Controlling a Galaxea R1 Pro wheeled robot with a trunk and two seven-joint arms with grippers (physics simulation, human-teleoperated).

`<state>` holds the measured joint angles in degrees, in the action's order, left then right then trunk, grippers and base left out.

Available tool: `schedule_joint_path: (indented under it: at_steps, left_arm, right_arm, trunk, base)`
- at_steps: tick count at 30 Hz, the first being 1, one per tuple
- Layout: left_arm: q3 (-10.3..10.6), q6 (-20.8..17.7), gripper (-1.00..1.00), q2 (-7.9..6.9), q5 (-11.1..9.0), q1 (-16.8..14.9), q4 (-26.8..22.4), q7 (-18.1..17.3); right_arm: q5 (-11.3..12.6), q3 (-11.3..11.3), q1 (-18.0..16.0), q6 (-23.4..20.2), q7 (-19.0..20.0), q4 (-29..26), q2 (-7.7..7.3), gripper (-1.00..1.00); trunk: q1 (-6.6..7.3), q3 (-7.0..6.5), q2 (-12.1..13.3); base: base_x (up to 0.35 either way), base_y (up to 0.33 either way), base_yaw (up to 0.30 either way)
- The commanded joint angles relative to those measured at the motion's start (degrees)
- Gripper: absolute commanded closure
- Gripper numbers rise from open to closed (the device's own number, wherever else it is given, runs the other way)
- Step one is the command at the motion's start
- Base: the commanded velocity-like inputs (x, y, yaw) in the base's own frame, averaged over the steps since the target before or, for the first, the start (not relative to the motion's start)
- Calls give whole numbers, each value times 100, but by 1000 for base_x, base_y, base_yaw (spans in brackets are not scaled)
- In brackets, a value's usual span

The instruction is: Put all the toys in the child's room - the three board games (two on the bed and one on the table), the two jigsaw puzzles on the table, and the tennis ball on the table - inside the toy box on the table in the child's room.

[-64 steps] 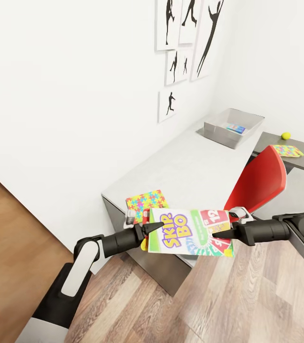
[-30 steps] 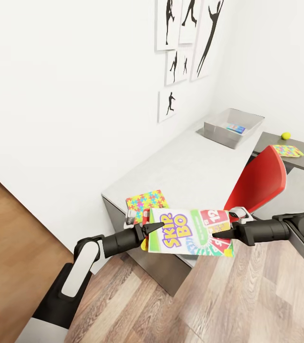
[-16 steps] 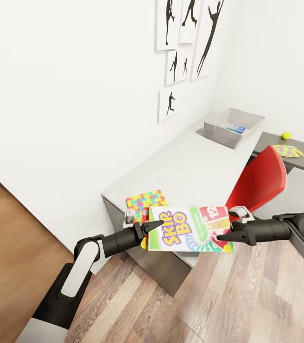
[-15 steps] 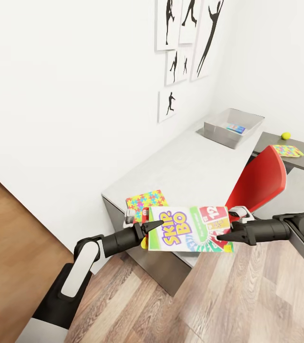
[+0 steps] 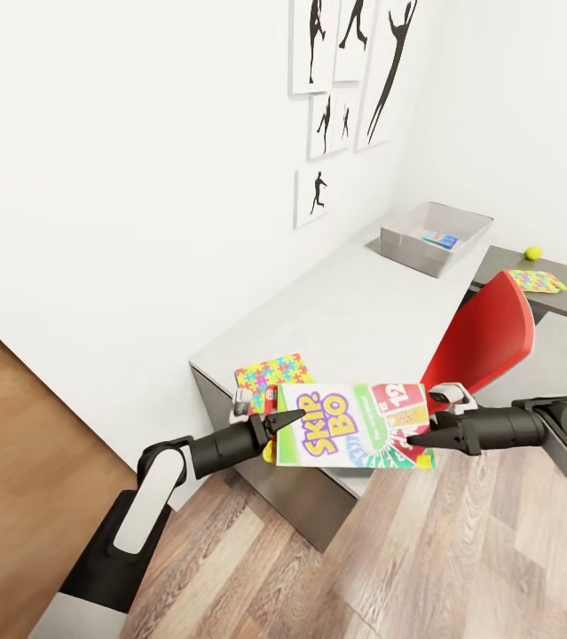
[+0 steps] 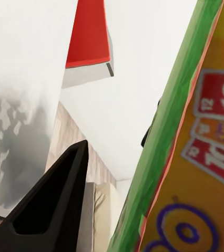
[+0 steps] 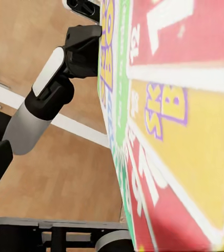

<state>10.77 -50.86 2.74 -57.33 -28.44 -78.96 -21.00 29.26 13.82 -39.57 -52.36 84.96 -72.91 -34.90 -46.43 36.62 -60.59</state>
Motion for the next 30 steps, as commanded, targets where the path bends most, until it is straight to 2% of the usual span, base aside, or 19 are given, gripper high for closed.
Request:
schedule_joint_path:
  at_steps: [1, 6, 7, 11, 12, 15, 17, 18, 22, 28, 30]
  left_arm:
    - [-8, -3, 100, 2, 108, -3, 2, -9]
    - [-21, -3, 100, -9, 111, 9, -228, -13]
    - [-33, -4, 100, -17, 112, 15, -349, -4]
    - [-68, -7, 100, -33, 120, 57, -890, 68]
    - [-68, -7, 100, -33, 120, 57, -890, 68]
    - [-85, 3, 100, -14, 124, 77, -1094, 167]
    - [-105, 40, 100, -6, 128, 80, -1171, 271]
    - [-105, 40, 100, -6, 128, 80, -1171, 271]
    - [-204, 263, 100, 2, 120, 68, -1252, 502]
    - [-421, 534, 100, 30, 65, 46, -1288, 622]
    - [-485, 594, 100, 42, -9, 6, -1293, 654]
  right_arm:
    - [46, 14, -7, -62, 4, 1, -7, -100]
    - [46, -122, -10, -52, -31, 54, -72, -100]
    - [46, -226, -11, -53, -54, 79, -112, -100]
    - [42, -928, -8, -57, -249, 219, -289, -100]
    - [42, -928, -8, -57, -249, 219, -289, -100]
    - [19, -1474, -7, -66, -513, 303, -378, -100]
    - [-11, -1746, -7, -72, -707, 343, -441, -100]
    - [-11, -1746, -7, -72, -707, 343, -441, -100]
    - [-45, -2040, -5, -82, -979, 402, -537, -100]
    - [-67, -2201, 91, -87, -1125, 431, -586, -100]
    - [-72, -2304, 141, -89, -1172, 433, -600, -100]
  trunk:
    - [0, 5, -4]
    - [0, 5, -4]
    - [0, 5, -4]
    - [0, 5, -4]
    - [0, 5, -4]
    - [0, 1, -4]
    - [0, -4, -4]
    - [0, -7, -4]
    - [0, -19, -4]
    - [0, -35, -4]
    - [0, -40, -4]
  base:
    - [0, 0, 0]
    - [0, 0, 0]
    - [0, 0, 0]
    - [0, 0, 0]
    - [0, 0, 0]
    - [0, 0, -48]
    - [0, 0, -132]
    - [0, 0, -146]
    - [0, 0, -197]
    - [0, 0, -246]
    - [0, 0, -267]
